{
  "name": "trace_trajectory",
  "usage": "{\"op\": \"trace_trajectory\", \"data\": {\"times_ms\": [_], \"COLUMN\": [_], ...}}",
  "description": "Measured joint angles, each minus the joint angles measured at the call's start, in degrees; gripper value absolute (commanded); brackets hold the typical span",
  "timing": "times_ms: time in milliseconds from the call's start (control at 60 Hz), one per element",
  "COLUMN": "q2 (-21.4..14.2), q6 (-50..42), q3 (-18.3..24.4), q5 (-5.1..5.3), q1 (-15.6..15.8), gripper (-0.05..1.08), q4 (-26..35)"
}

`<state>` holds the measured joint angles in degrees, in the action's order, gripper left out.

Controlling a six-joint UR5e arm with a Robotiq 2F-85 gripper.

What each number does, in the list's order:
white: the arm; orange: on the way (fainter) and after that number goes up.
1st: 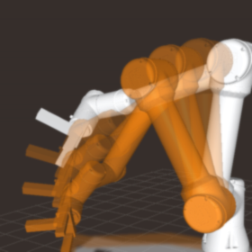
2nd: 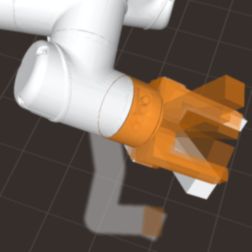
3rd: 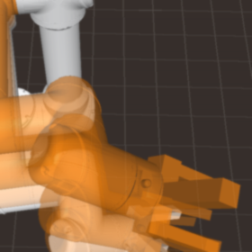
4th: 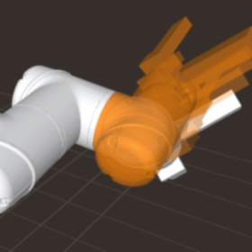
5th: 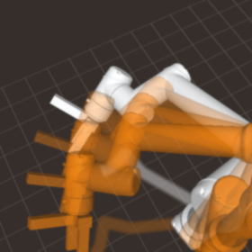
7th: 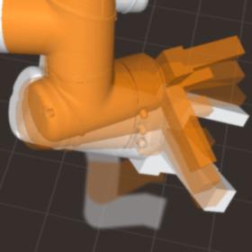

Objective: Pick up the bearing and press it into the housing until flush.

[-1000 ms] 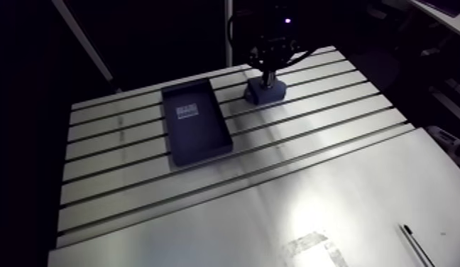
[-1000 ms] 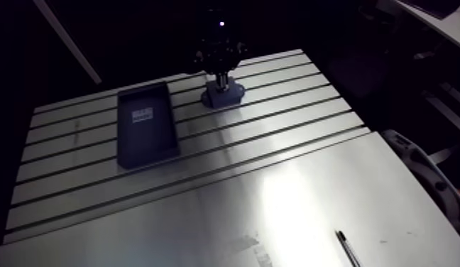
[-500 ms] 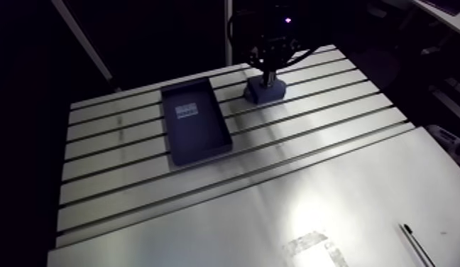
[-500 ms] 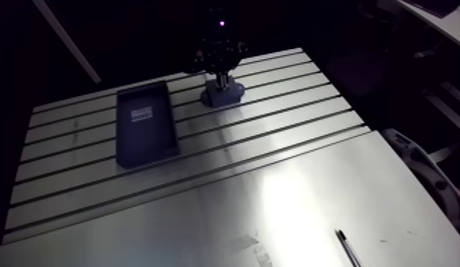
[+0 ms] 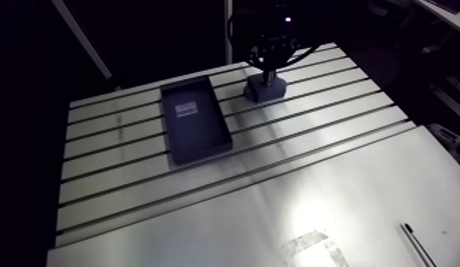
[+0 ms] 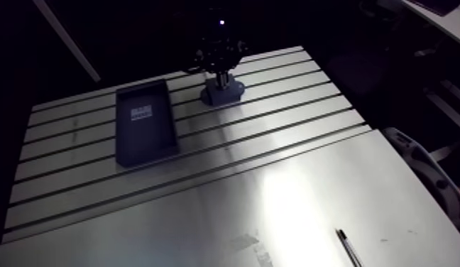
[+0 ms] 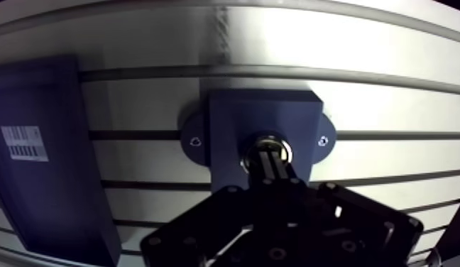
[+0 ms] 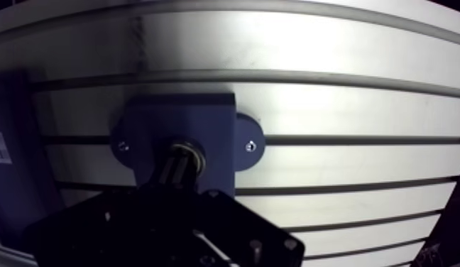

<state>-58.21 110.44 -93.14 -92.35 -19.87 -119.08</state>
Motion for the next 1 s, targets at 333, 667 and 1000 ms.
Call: {"op": "trace_trajectory", "data": {"times_ms": [333, 667, 1000], "q2": [0.04, 0.09, 0.14], "q6": [0.04, 0.11, 0.24], "q3": [0.24, 0.37, 0.25], "q5": [-0.01, -0.06, -0.09], "q1": [0.06, 0.16, 0.17], "gripper": [1.07, 1.07, 1.07], "q4": [-0.16, -0.15, -0.16]}}
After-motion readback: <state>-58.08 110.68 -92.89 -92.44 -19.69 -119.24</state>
